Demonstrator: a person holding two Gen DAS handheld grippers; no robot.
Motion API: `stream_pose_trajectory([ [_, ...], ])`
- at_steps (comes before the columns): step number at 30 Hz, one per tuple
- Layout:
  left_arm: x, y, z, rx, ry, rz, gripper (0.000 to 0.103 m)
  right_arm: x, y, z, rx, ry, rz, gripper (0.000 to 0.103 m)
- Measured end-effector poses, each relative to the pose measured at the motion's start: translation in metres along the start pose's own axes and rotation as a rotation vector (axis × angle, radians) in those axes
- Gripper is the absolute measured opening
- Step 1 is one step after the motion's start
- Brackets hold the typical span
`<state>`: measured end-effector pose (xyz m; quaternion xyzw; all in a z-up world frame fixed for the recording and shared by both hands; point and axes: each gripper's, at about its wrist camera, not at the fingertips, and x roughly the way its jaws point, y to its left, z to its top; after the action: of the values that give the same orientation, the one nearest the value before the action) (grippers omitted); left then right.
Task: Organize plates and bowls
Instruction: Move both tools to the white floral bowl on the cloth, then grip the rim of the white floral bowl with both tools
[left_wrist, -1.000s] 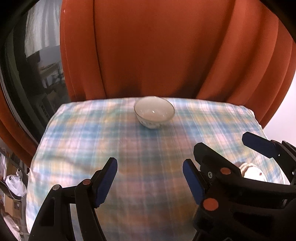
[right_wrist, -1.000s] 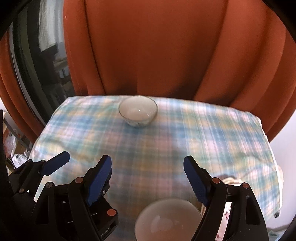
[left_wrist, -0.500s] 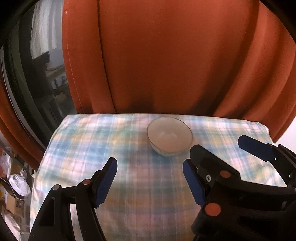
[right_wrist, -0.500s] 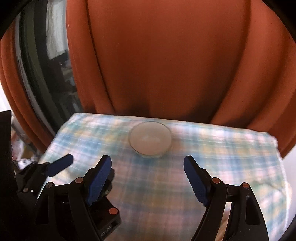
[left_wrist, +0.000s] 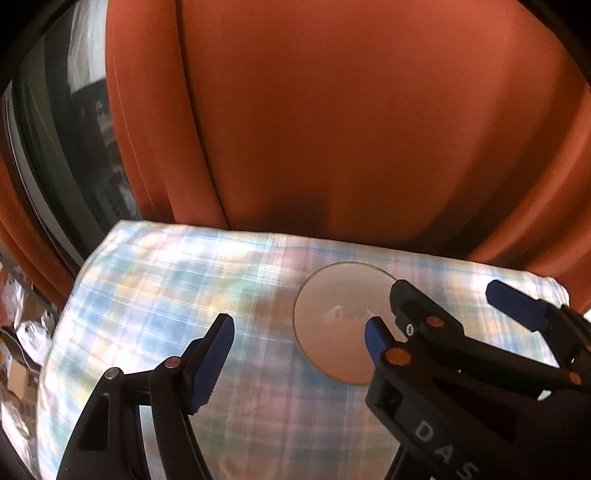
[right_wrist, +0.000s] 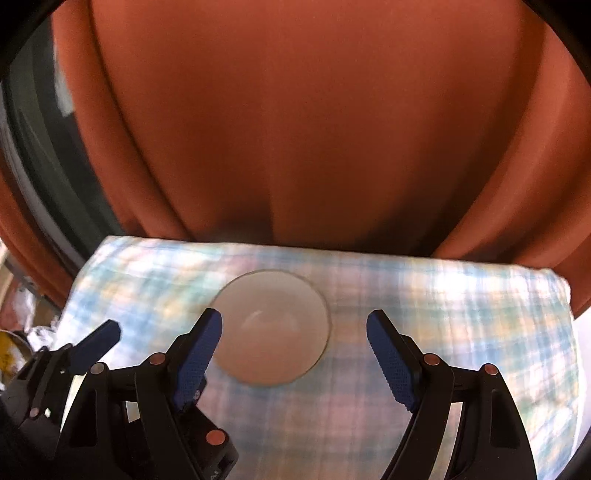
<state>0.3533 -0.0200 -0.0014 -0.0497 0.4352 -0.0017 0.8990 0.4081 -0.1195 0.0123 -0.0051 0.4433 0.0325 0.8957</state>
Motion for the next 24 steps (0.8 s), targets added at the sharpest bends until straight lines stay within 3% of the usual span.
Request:
stream_pose_trajectory([
  [7,0.035,-0.009,0.005,0.010,0.008,0.016,0.075,0.041,-0.019,0.002,0.076,0.026,0.119,0.084],
  [9,0.046,-0.008,0.005,0.001,0.017,0.007,0.074,0.048,-0.021,0.001,0.085,0.024,0.103,0.084],
  [11,0.055,-0.007,0.004,0.002,0.024,-0.022,0.065,0.054,-0.021,0.000,0.086,0.026,0.081,0.084],
  [14,0.068,-0.008,0.003,0.021,0.048,-0.032,0.063,0.066,-0.023,-0.004,0.096,0.045,0.096,0.075],
  [16,0.075,-0.008,0.001,0.027,0.065,-0.033,0.063,0.074,-0.023,-0.006,0.103,0.067,0.096,0.064],
  [21,0.087,-0.010,-0.001,0.028,0.100,0.038,0.061,0.089,-0.025,-0.012,0.119,0.098,0.103,0.061],
  [24,0.095,-0.012,-0.003,0.033,0.127,0.043,0.054,0.093,-0.026,-0.012,0.127,0.111,0.103,0.052],
])
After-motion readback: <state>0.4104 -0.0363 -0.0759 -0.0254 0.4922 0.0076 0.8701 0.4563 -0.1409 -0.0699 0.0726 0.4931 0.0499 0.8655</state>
